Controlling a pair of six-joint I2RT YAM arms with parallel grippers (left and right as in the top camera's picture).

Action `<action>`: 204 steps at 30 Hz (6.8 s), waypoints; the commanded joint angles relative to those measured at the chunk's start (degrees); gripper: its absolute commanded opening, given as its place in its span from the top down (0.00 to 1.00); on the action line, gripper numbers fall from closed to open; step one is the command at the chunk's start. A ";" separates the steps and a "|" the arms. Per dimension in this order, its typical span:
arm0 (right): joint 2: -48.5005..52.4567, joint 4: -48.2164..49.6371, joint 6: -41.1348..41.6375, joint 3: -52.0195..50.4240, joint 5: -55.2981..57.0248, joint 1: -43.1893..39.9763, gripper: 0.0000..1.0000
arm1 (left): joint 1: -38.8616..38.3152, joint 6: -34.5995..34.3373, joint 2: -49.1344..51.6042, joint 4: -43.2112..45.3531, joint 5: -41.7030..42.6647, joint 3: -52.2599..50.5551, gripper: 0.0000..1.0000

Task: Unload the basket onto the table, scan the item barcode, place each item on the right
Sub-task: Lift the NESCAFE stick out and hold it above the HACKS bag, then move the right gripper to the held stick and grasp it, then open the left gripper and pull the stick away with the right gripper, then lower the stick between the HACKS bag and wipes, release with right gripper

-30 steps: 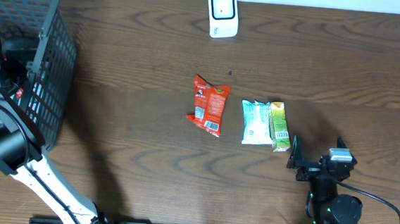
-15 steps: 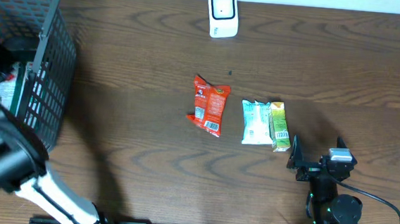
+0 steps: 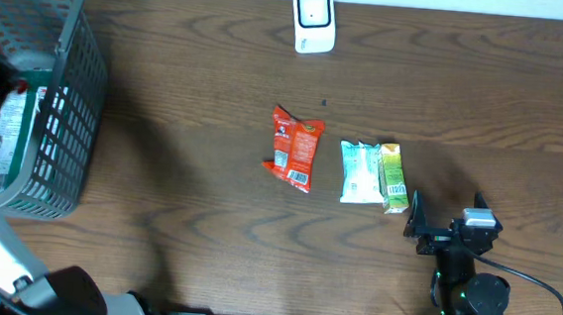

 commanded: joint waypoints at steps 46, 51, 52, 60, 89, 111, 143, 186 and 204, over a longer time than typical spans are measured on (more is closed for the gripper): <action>-0.37 -0.20 0.13 -0.09 -0.07 -0.31 0.01 | -46.03 -14.97 -2.97 34.62 16.26 -39.19 0.93; -0.37 0.26 -4.68 -0.07 3.39 -0.37 0.01 | -46.10 -14.99 -2.97 35.23 16.28 -39.19 0.93; -0.37 0.50 -6.58 -0.07 4.61 -0.37 0.01 | -46.10 -14.99 -2.97 35.21 16.31 -39.19 0.93; -0.37 2.49 2.84 -0.07 -10.16 -0.35 0.01 | -46.10 -14.97 -2.97 36.70 23.15 -39.19 0.93; 55.84 -31.67 16.46 57.70 -41.44 -0.35 0.01 | -44.63 -14.97 -2.97 42.03 41.83 -39.19 0.93; 78.84 10.40 42.25 58.23 -53.55 15.23 0.47 | -41.94 -15.15 -2.97 42.05 59.28 -39.19 0.93; 83.34 18.71 35.50 58.23 -44.61 22.95 0.99 | -41.88 -15.34 -2.99 49.20 60.08 -39.19 0.72; 107.73 -46.27 14.49 78.58 1.03 28.79 0.71 | -39.39 -3.19 -2.99 33.77 9.64 -39.19 0.41; 105.24 -57.16 10.38 91.97 -2.21 23.23 0.17 | -39.43 -1.11 -2.99 30.75 7.37 -39.19 0.40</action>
